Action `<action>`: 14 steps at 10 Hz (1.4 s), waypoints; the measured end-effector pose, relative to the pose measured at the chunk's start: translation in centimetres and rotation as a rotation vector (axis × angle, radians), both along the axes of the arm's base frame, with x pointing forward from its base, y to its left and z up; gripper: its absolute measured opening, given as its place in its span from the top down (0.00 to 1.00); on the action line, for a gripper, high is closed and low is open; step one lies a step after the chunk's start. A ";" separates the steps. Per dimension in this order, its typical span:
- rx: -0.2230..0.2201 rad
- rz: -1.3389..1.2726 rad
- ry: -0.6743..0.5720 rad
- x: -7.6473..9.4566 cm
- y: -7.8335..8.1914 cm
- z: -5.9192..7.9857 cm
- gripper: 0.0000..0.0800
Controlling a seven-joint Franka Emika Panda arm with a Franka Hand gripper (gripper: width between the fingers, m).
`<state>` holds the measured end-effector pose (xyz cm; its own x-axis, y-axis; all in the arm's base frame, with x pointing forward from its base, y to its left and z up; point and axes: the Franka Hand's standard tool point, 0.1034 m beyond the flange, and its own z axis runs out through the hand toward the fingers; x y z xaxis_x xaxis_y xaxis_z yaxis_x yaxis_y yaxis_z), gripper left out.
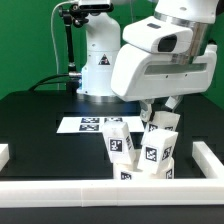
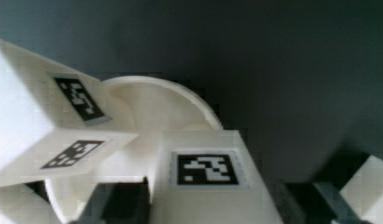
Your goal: Assemble stool
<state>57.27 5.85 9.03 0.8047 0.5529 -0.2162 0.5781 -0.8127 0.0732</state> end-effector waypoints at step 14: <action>0.030 -0.632 -0.112 -0.2 -2.4 -0.4 0.57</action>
Offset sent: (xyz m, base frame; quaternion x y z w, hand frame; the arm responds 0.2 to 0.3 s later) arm -0.0081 0.0002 -0.0147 0.0995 0.0249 0.0133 0.9946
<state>57.03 3.44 8.62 0.9942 -0.0307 -0.1035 -0.0227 -0.9967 0.0776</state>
